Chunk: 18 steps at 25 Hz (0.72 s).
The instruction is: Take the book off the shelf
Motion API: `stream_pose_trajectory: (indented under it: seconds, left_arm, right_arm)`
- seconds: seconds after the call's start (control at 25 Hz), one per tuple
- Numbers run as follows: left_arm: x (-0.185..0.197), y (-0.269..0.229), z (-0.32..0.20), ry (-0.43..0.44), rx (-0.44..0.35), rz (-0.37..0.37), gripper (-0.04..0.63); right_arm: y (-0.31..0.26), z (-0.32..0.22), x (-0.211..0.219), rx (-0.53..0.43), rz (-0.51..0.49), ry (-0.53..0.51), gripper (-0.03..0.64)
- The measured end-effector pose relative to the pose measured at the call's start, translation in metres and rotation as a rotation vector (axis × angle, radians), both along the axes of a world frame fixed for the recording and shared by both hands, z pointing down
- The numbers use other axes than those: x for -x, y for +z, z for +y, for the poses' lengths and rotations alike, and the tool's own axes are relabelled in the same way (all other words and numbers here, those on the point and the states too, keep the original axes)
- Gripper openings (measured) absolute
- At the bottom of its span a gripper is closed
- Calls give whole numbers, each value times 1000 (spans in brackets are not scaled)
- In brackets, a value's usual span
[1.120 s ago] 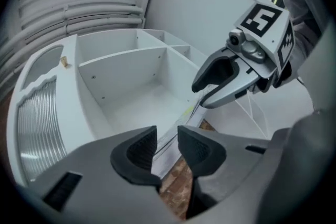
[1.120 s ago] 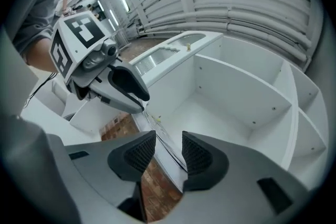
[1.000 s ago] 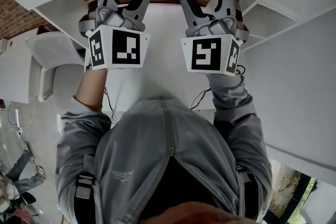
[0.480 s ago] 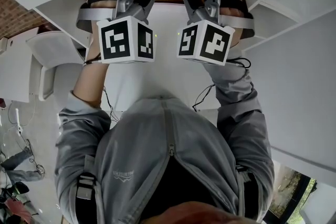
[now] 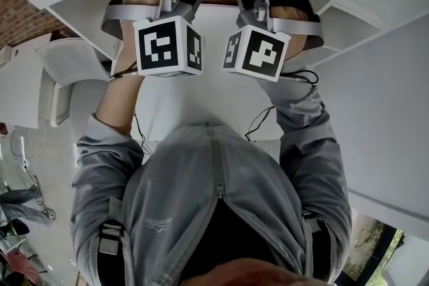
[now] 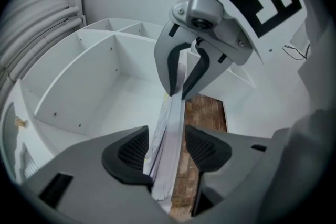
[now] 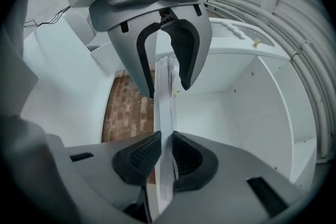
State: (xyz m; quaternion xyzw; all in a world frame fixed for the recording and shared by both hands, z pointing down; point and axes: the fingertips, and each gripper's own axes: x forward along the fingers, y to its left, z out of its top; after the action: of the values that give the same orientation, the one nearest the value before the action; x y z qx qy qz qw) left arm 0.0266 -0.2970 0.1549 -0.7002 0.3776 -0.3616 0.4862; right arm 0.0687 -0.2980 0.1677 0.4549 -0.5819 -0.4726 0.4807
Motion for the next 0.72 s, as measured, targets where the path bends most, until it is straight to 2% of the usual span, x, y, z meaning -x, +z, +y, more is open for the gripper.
stream_pose_trajectory:
  seconds: [0.24,0.36,0.64,0.72]
  left_arm:
    - [1,9,-8,-59,-78,-145,256]
    - [-2,11,-8,-82,-128,-196,270]
    - [-7,18,-11,-107,-186,-256,278]
    - [-7,16,-10,-107,-214,-258,230]
  right_arm:
    - [-1,20,3,-5,-2,-10,77]
    - [-1,33,2,-5,-3,-12,77]
    - [-1,58,-1,7,3,-16,77]
    - [0,63,-2,12,2,-17,77]
